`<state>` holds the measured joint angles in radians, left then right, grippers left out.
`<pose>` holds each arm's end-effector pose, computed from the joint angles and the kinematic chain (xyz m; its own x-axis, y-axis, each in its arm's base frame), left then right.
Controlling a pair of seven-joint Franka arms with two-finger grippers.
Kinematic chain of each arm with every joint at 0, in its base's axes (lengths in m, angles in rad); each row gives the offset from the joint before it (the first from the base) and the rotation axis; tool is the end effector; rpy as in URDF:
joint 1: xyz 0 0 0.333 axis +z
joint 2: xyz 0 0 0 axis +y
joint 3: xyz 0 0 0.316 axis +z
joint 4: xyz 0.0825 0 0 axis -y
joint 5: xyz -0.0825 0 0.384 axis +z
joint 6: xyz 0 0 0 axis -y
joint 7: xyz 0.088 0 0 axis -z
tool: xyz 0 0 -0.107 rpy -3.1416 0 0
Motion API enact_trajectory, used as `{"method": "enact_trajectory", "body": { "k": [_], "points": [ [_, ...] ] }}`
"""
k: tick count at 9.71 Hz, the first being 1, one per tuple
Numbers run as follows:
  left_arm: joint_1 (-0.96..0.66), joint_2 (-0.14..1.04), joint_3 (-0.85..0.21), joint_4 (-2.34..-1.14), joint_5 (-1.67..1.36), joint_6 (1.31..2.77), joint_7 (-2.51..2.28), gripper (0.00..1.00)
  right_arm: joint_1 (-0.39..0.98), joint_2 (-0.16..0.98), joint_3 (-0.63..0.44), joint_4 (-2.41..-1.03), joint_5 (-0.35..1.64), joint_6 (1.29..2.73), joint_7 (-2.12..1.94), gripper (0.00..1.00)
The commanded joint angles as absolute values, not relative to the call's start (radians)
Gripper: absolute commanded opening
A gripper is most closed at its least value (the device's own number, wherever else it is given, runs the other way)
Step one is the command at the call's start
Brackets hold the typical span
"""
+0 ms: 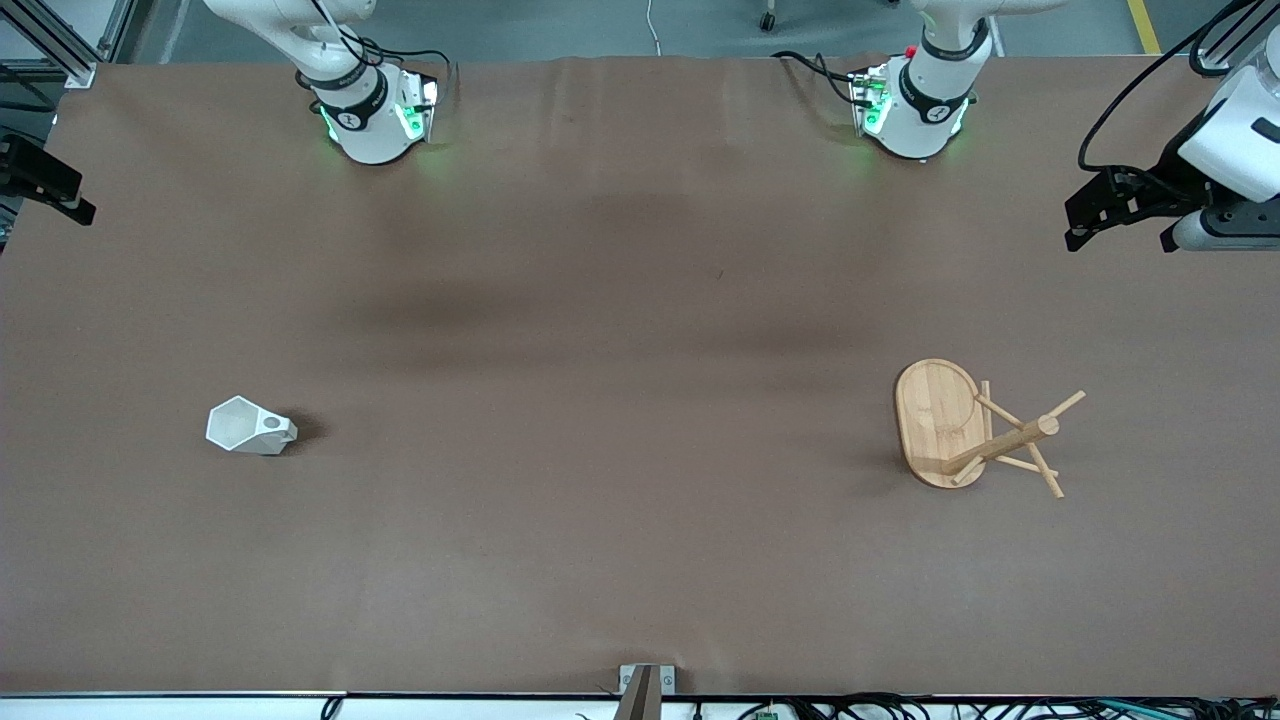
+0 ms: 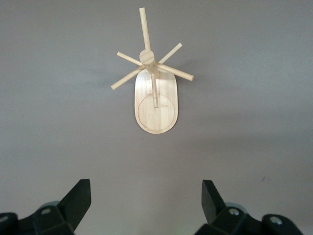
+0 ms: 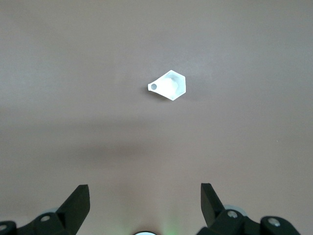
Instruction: Hang cup on rack
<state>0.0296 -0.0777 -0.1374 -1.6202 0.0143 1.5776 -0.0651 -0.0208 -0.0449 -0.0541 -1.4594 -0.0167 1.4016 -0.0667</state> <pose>0.5279 -0.0587 0.6436 0.9984 -0.0427 0.0359 -0.0419 -0.9989 -0.0226 0.5197 -0.0418 0.6855 0.9998 -0.0109 -0.0139 -0.0107 -0.9999 0.0132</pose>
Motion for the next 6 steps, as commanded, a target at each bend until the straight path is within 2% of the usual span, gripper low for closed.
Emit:
{"method": "enact_trajectory", "body": {
  "k": [1, 6],
  "points": [
    [0.032, -0.066, -0.14, -1.628, 0.028, 1.557, -0.04, 1.0, -0.037, -0.055, -0.048, -1.468, -0.009, 1.399, -0.077, 1.0],
    [0.034, -0.058, -0.138, -1.598, 0.035, 1.559, -0.026, 1.0, -0.046, -0.028, -0.061, -1.479, -0.009, 1.42, -0.08, 1.0]
  ]
}}
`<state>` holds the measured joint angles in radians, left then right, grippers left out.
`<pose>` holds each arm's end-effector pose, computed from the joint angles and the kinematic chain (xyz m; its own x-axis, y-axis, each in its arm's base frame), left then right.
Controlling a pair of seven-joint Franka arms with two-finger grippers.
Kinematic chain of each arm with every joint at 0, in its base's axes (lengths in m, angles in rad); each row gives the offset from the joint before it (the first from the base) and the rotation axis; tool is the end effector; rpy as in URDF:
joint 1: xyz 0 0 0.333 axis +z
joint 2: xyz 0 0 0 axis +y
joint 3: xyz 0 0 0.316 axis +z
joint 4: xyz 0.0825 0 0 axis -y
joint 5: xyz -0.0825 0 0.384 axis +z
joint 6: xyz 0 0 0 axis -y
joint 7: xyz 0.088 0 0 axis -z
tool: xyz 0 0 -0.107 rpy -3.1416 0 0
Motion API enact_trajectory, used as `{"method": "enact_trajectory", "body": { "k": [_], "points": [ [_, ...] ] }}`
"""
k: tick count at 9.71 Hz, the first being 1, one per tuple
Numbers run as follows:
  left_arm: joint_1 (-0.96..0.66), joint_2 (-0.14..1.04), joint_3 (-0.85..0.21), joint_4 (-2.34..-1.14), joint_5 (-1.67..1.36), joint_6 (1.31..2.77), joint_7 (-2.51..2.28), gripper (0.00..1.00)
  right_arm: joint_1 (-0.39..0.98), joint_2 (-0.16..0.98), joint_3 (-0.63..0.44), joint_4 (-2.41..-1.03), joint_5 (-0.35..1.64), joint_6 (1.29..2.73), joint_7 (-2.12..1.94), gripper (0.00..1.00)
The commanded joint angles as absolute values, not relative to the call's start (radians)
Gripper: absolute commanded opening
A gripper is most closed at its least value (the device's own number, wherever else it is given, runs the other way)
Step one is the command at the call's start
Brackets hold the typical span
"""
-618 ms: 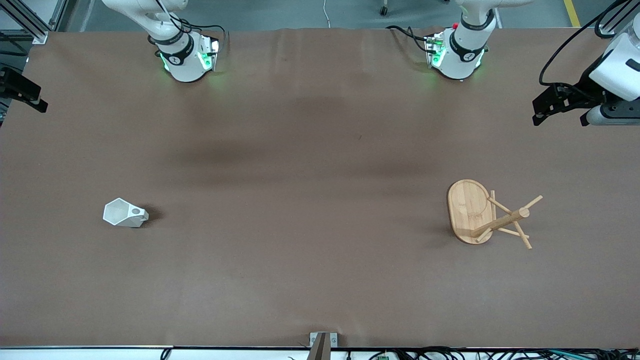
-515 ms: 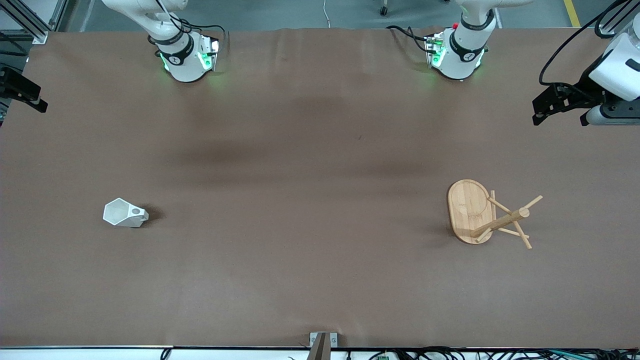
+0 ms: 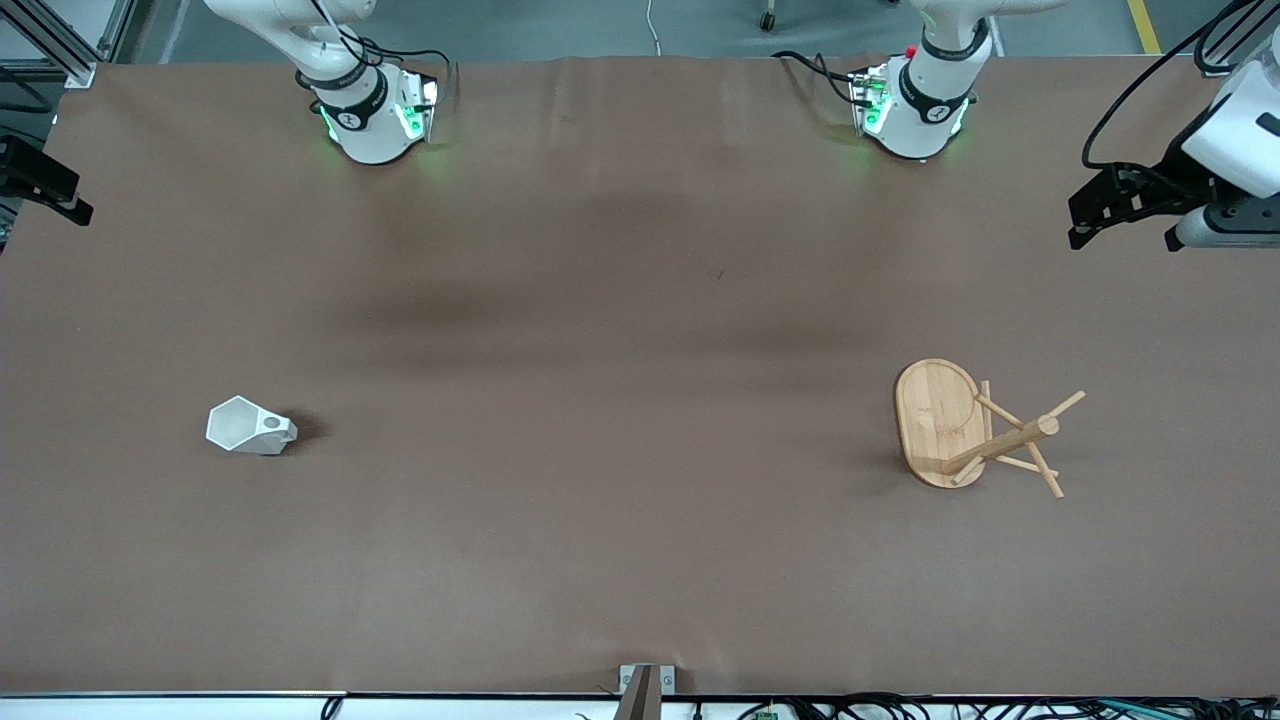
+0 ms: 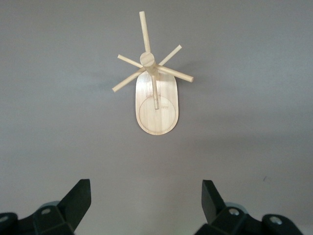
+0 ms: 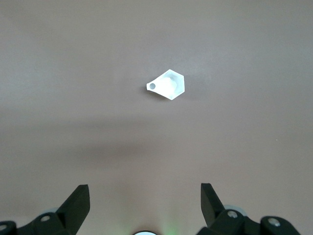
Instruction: Hang cup on rack
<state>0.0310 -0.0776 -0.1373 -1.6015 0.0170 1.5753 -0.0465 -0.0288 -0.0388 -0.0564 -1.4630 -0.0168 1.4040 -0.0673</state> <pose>0.5279 -0.0577 0.6521 0.9969 -0.0598 0.0519 -0.0586 -0.9980 -0.0252 0.5217 -0.0473 0.6809 0.9996 -0.0206 -0.0212 -0.0203 -0.9997 0.0130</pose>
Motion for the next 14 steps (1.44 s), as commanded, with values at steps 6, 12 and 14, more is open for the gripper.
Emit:
{"method": "enact_trajectory", "body": {
  "k": [6, 12, 14],
  "points": [
    [0.064, -0.046, -0.14, -1.597, 0.032, 1.56, 0.008, 1.0, -0.054, 0.102, -0.147, -1.766, -0.008, 1.839, -0.192, 0.99],
    [0.069, -0.054, -0.138, -1.598, 0.023, 1.557, 0.025, 1.0, -0.057, 0.317, -0.147, -1.908, 0.001, 2.214, -0.233, 0.96],
    [0.069, -0.052, -0.138, -1.601, 0.021, 1.557, 0.02, 1.0, -0.057, 0.377, -0.147, -1.916, 0.049, 2.273, -0.245, 0.95]
  ]
}}
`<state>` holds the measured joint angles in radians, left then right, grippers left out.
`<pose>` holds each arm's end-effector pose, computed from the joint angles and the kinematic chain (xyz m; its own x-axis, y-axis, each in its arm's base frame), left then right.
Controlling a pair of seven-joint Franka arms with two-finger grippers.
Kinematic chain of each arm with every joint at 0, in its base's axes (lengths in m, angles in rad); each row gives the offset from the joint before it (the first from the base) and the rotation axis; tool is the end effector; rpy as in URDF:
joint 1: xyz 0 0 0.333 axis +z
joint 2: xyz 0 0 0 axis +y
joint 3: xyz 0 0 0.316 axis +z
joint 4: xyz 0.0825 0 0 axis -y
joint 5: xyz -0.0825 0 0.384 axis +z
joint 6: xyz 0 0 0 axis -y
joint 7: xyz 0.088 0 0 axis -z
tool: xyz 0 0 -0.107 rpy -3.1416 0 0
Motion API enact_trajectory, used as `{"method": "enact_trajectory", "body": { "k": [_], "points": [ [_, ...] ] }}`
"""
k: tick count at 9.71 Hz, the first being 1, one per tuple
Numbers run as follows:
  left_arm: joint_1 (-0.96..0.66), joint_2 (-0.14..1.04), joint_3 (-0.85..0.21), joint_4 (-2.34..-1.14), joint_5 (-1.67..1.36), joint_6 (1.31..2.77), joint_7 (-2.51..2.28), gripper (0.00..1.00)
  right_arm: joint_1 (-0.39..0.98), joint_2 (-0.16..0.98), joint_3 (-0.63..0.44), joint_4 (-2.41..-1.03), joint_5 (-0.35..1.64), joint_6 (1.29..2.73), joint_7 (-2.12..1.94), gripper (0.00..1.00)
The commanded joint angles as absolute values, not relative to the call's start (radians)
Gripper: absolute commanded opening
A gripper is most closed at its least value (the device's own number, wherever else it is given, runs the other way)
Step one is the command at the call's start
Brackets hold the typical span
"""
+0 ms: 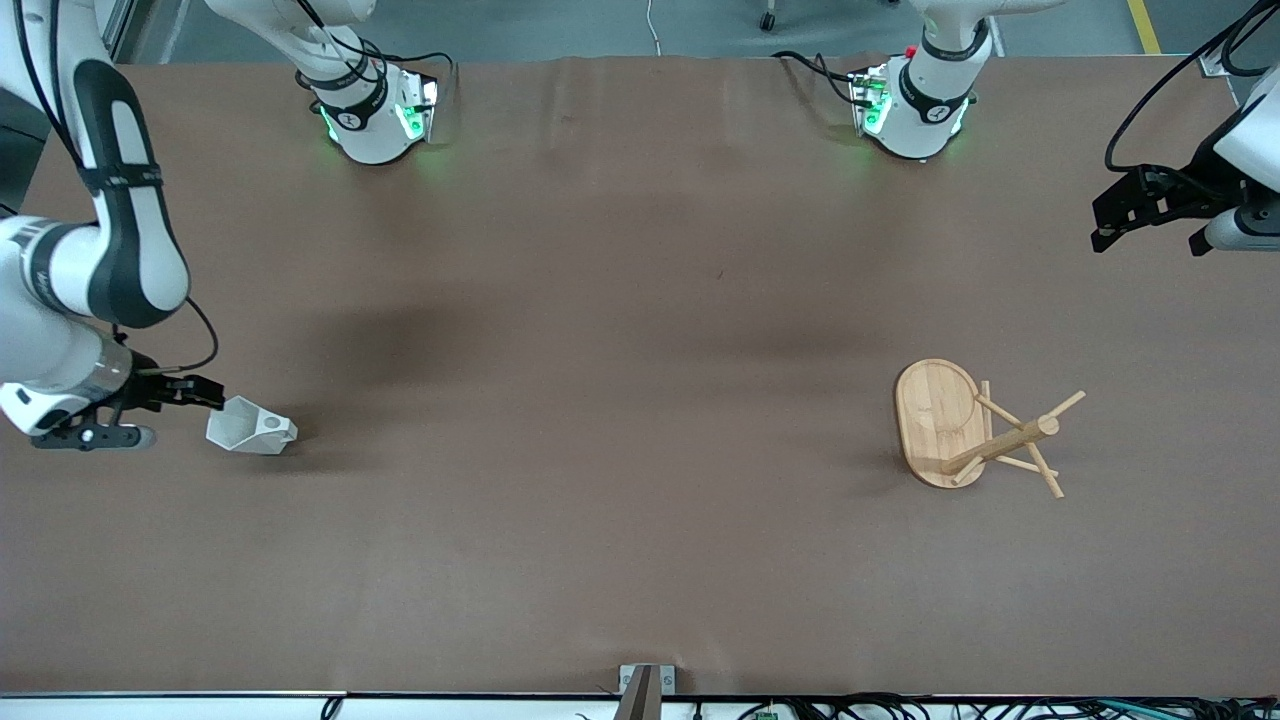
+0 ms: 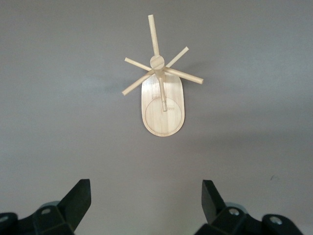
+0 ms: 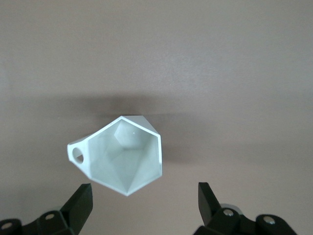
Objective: Hang cup on rack
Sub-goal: 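Reach the right gripper down to the white cup and grasp it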
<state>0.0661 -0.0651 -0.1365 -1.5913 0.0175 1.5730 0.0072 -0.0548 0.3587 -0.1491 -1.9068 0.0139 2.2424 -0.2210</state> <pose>0.5334 -0.0384 0.6502 0.9959 -0.0776 0.0460 -0.0764 -0.9967 -0.0267 0.6097 -0.1209 0.3108 0.9995 0.0167 -0.0276 0.0177 -0.9992 0.0363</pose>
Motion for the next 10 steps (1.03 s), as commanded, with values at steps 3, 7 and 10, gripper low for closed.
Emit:
{"method": "enact_trajectory", "body": {
  "k": [3, 7, 10],
  "points": [
    [0.074, -0.046, -0.14, -1.598, 0.021, 1.56, 0.018, 1.0, -0.077, 0.445, -0.147, -1.916, 0.139, 2.322, -0.357, 0.9],
    [0.074, -0.043, -0.14, -1.601, 0.021, 1.557, 0.005, 1.0, -0.087, 0.474, -0.164, -1.907, 0.232, 2.332, -0.459, 0.28],
    [0.074, -0.029, -0.14, -1.598, 0.021, 1.56, 0.005, 1.0, -0.086, 0.471, -0.166, -1.882, 0.232, 2.326, -0.456, 0.0]
  ]
}}
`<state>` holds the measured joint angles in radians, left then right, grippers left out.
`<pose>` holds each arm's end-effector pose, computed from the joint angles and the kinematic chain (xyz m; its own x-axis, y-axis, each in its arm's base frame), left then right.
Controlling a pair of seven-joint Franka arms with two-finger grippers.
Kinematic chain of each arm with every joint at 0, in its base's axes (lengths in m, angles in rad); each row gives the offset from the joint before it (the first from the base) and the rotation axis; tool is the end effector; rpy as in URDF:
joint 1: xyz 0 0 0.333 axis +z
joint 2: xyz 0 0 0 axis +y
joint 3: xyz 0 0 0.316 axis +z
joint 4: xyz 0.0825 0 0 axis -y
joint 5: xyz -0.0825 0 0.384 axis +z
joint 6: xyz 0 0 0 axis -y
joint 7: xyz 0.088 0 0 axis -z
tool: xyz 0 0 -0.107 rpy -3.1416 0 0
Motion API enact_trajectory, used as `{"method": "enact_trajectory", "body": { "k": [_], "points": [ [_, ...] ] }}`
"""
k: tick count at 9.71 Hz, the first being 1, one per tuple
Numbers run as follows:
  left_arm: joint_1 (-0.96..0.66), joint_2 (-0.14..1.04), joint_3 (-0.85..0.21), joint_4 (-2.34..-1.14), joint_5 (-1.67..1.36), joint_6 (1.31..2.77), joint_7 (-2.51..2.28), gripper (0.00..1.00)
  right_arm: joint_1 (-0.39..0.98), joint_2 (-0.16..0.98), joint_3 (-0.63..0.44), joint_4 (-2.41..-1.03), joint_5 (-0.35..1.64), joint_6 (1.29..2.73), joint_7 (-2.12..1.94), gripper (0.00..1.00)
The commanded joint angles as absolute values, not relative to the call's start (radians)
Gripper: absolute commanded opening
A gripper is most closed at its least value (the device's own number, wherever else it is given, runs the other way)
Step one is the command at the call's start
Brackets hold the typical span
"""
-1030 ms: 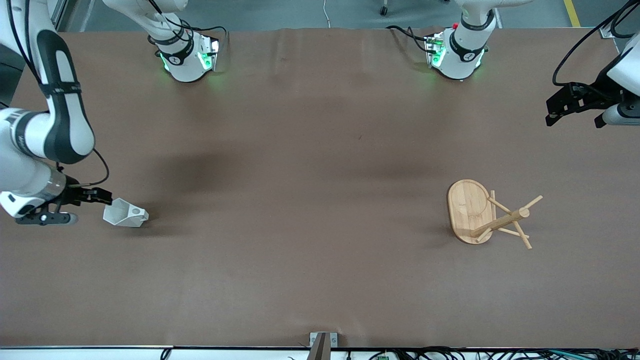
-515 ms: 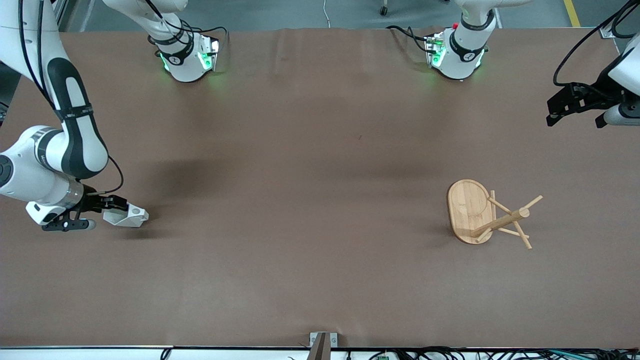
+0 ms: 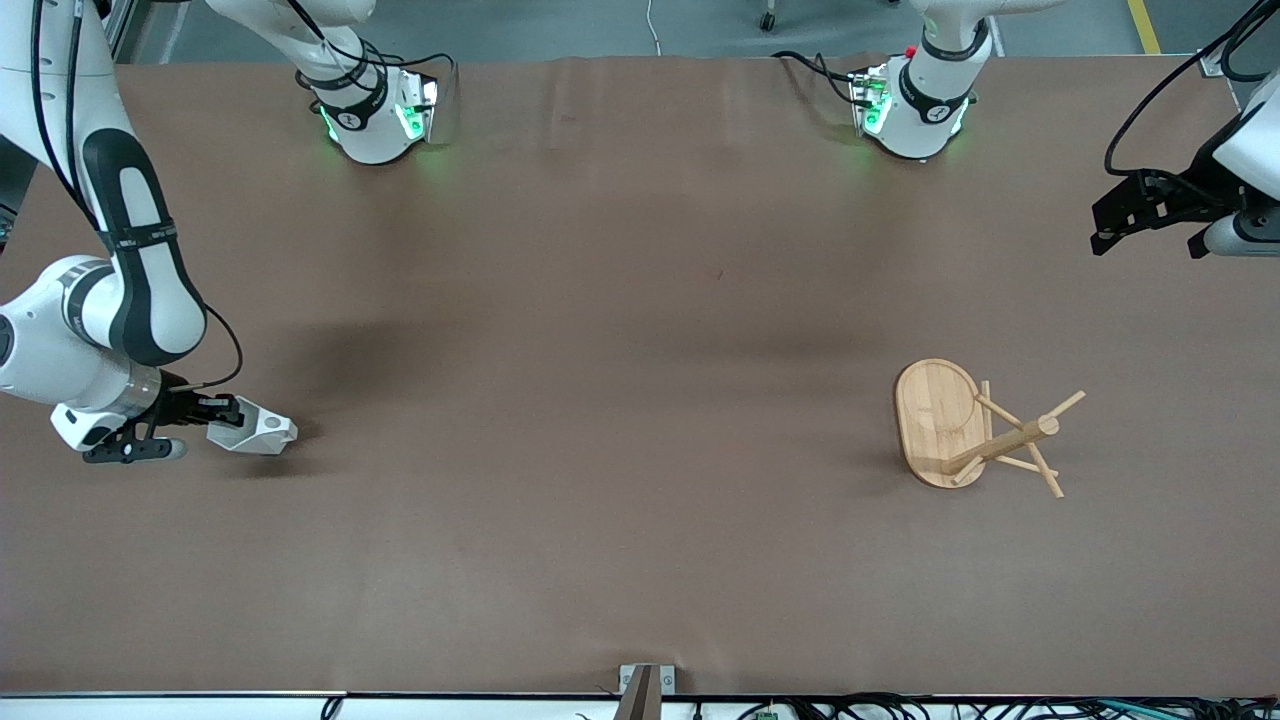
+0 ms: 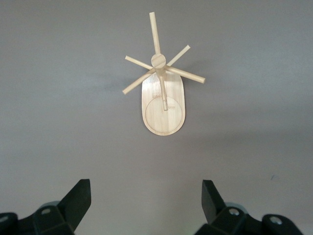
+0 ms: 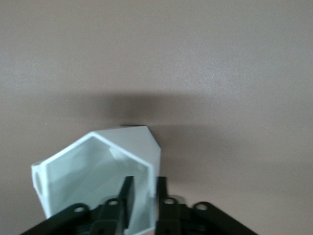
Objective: Hang cup on rack
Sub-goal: 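Reach the right gripper down to the white cup and grasp it, then lift the cup with the right gripper while the left gripper approaches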
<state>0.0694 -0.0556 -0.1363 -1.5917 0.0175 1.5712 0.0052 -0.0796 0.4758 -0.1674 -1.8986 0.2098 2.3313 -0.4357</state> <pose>0.5364 -0.0363 0.6448 0.9968 -0.0721 0.0344 -0.0712 -0.9971 -0.0252 0.6111 -0.1451 0.2501 0.9983 0.0584 -0.0037 0.0579 -0.9952 -0.0793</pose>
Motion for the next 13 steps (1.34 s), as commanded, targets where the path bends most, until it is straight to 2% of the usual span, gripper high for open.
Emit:
{"method": "enact_trajectory", "body": {
  "k": [1, 3, 6, 8, 10, 13],
  "points": [
    [0.074, -0.028, -0.141, -1.598, 0.021, 1.562, 0.011, 1.0, -0.083, 0.468, -0.167, -1.872, 0.23, 2.319, -0.45, 0.0],
    [0.069, -0.026, -0.143, -1.598, 0.018, 1.566, 0.02, 1.0, -0.075, 0.434, -0.166, -1.85, 0.23, 2.316, -0.443, 0.0],
    [0.06, -0.018, -0.15, -1.597, 0.012, 1.572, 0.023, 1.0, -0.065, 0.349, -0.153, -1.835, 0.23, 2.18, -0.413, 0.0],
    [0.051, -0.014, -0.164, -1.597, -0.006, 1.572, 0.029, 1.0, -0.041, 0.29, -0.068, -1.815, 0.244, 2.093, -0.323, 0.0],
    [0.043, -0.014, -0.175, -1.598, -0.006, 1.572, 0.047, 1.0, -0.041, 0.244, 0.024, -1.798, 0.439, 1.975, -0.249, 0.0],
    [0.002, -0.009, -0.181, -1.601, -0.008, 1.572, 0.064, 1.0, -0.04, 0.242, 0.107, -1.741, 0.725, 1.849, -0.248, 0.0]
  ]
}}
